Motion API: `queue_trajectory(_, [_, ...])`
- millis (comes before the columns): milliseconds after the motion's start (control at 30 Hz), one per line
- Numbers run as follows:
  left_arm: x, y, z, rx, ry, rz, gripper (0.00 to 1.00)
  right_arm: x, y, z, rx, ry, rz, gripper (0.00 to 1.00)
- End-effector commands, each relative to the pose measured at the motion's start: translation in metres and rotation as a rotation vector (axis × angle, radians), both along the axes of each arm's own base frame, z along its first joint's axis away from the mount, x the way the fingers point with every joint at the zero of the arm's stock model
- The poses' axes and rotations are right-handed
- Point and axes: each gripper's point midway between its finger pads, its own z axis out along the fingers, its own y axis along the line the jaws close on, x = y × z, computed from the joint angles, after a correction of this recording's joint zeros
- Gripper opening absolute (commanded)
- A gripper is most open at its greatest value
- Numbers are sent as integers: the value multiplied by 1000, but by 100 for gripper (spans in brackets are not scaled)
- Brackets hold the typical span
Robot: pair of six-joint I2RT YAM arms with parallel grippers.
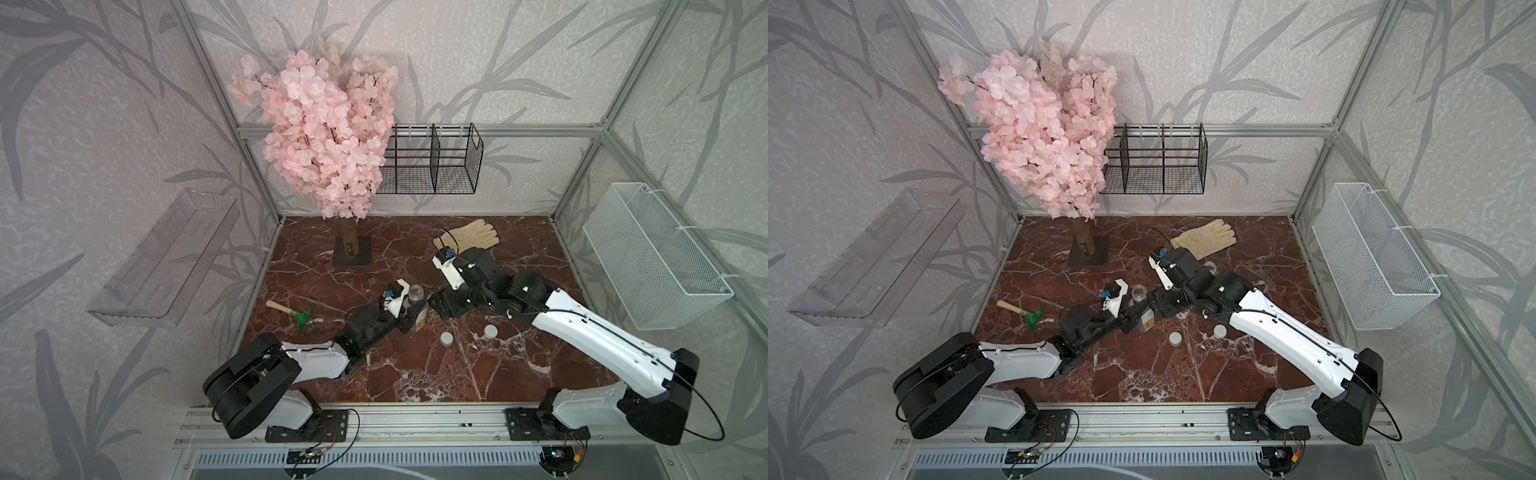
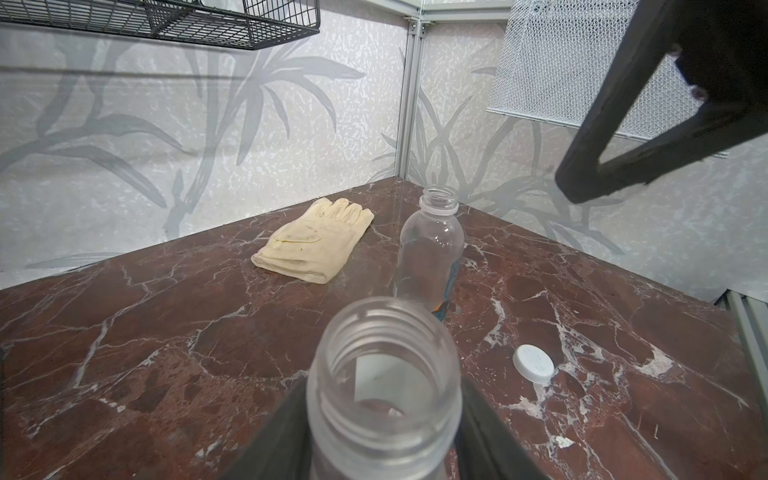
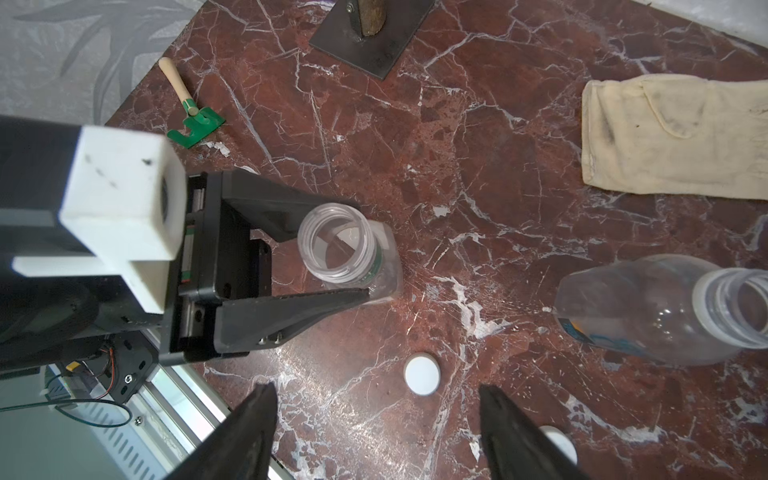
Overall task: Screw on the bottle caps
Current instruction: Pick up the plastic bottle at the center of the board.
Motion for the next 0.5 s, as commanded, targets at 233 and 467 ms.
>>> queue_trajectory(233, [2, -7, 9, -13, -28, -18, 40, 0, -2, -4, -11, 11, -1, 79])
queue_trajectory(467, [-3, -3, 5, 13, -12, -22, 38, -10, -12, -4, -37, 33, 5, 80])
